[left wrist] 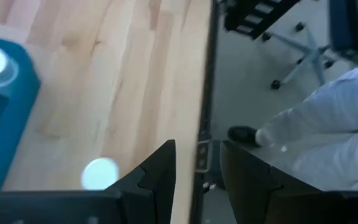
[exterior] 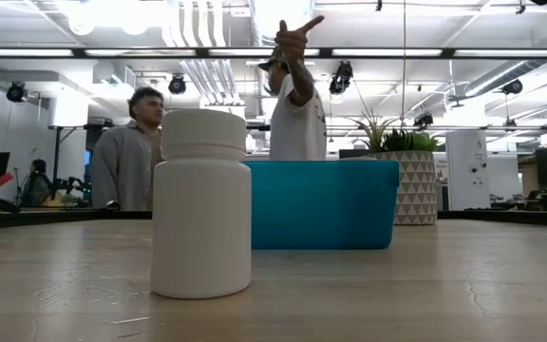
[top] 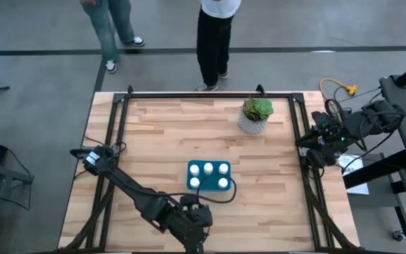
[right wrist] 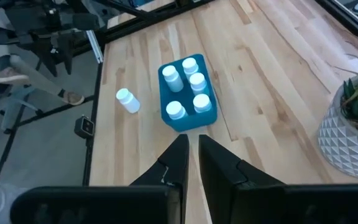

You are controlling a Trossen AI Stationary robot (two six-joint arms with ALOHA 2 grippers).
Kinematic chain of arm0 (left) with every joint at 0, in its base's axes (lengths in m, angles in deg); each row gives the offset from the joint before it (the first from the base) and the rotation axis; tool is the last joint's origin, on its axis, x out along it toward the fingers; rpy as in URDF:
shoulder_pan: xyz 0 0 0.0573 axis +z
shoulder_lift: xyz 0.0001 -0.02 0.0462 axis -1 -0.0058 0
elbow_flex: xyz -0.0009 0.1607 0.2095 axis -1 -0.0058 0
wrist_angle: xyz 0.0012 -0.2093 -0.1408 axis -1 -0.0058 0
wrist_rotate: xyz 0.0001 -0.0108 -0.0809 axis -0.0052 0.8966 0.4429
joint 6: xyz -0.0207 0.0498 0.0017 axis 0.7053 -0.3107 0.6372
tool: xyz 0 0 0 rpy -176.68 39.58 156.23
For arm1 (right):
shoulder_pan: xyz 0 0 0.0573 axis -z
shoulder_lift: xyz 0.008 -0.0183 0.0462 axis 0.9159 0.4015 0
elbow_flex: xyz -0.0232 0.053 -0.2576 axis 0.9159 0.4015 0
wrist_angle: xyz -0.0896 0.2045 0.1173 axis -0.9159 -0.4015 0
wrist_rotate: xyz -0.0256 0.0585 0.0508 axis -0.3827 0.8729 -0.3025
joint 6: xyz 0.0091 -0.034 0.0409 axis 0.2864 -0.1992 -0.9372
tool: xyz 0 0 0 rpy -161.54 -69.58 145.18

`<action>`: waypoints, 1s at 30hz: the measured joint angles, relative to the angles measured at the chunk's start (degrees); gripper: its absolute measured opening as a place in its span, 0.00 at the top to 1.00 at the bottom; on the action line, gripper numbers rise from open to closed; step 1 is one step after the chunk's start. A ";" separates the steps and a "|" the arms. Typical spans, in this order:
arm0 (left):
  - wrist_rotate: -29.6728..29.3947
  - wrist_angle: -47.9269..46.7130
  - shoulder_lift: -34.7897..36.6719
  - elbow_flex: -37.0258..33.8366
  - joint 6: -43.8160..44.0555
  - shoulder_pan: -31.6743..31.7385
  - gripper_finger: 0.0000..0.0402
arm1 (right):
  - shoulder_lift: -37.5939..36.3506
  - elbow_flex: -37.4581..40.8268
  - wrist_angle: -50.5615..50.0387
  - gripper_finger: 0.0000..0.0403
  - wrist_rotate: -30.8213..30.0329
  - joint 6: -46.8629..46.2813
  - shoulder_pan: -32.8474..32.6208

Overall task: Pick and place pill bottles into a basket
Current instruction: Put the white pill bottle into the blue bin

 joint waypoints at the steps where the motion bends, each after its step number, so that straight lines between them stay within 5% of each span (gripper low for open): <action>1: 0.02 -0.88 0.00 -0.05 -0.22 0.13 0.73 | 0.00 0.18 0.06 0.92 -0.02 0.00 0.00; 13: 0.99 -5.13 0.02 -0.33 -2.55 1.40 0.71 | 0.13 0.61 1.25 0.92 -0.17 0.00 0.00; 30: 1.40 -9.28 0.07 -1.97 -4.58 1.81 0.32 | 0.15 0.61 1.25 0.92 -1.84 -0.44 0.02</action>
